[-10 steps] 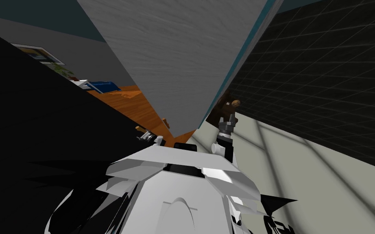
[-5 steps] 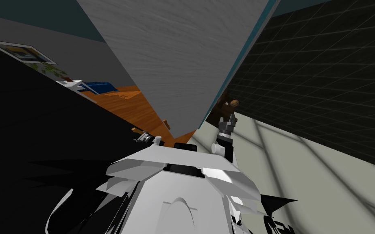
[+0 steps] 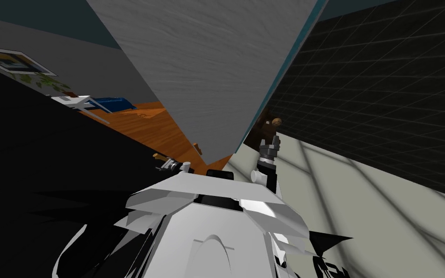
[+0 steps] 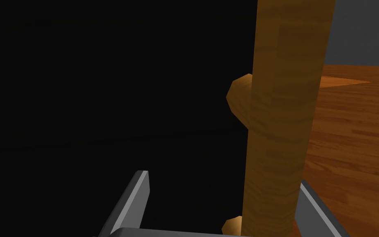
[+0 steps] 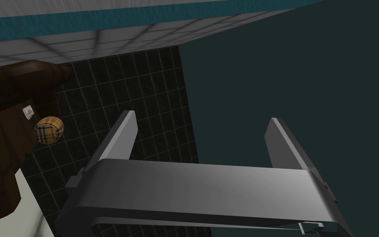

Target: Push the door open

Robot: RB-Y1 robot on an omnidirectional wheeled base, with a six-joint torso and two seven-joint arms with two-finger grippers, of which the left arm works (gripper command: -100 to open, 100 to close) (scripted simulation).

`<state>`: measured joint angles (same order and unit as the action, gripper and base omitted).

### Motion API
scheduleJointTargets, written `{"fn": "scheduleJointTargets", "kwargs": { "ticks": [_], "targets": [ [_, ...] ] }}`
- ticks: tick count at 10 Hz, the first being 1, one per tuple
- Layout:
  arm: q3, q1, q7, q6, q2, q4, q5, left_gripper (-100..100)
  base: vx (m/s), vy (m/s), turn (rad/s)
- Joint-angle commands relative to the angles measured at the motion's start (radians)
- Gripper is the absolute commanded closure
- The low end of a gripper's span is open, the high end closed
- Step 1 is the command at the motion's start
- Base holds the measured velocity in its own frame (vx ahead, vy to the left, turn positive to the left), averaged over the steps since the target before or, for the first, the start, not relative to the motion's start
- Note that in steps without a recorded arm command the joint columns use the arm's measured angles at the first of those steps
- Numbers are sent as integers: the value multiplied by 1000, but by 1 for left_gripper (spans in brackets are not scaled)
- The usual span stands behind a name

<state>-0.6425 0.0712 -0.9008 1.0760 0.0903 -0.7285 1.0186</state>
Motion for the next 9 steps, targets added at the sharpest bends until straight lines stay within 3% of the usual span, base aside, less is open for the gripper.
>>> {"fn": "scheduleJointTargets", "kwargs": {
  "ticks": [1, 4, 6, 9],
  "targets": [
    [-18, -34, -1, 18, -1, -19, 6, 100, 8, 44, 11],
    [-18, -34, -1, 18, -1, -19, 6, 100, 4, 4, 5],
    [-59, -37, 8, 33, 2, -15, 32, 100, 28, 53, -119],
    [-59, -37, 8, 33, 2, -15, 32, 100, 11, 41, -7]
  ]
}}
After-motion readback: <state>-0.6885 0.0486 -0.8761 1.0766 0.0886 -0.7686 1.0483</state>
